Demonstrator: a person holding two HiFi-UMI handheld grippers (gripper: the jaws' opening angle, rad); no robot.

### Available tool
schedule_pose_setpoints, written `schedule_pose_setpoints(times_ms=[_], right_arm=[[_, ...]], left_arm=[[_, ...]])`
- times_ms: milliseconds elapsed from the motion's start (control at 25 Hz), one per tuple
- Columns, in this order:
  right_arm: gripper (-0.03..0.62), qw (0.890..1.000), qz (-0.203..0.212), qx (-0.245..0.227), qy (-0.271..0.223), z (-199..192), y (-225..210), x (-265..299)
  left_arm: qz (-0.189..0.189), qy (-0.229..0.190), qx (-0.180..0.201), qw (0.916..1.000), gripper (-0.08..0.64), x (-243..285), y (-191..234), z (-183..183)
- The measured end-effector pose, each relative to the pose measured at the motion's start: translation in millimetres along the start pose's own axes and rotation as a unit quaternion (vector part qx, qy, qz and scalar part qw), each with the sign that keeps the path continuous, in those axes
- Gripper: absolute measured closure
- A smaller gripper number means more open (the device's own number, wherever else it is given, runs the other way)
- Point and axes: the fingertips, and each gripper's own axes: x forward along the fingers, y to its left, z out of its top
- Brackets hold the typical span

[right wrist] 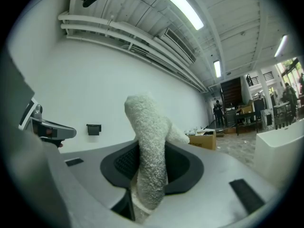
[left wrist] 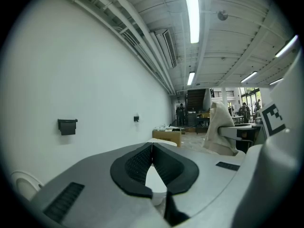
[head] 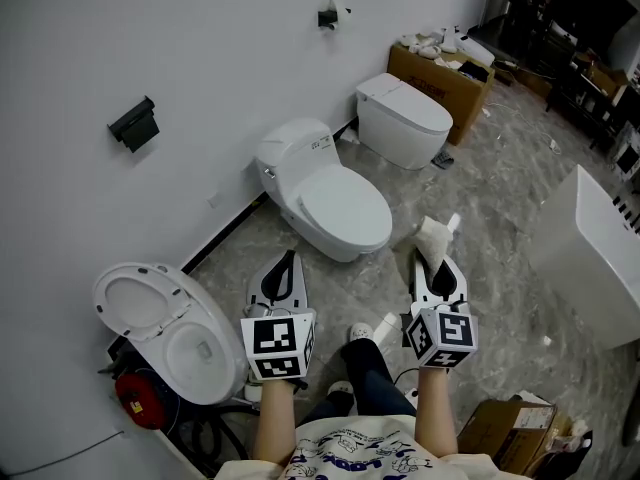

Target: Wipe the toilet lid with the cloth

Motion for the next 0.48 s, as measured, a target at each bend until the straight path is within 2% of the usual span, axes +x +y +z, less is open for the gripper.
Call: schedule_pose_setpoints(times_ms=[480], right_arm=[[0.474, 0.999, 0.038, -0.001, 0.010, -3, -11, 112]], left_arm=[[0.040, 0.007, -0.007, 0.9991, 0.555, 89, 34, 4]])
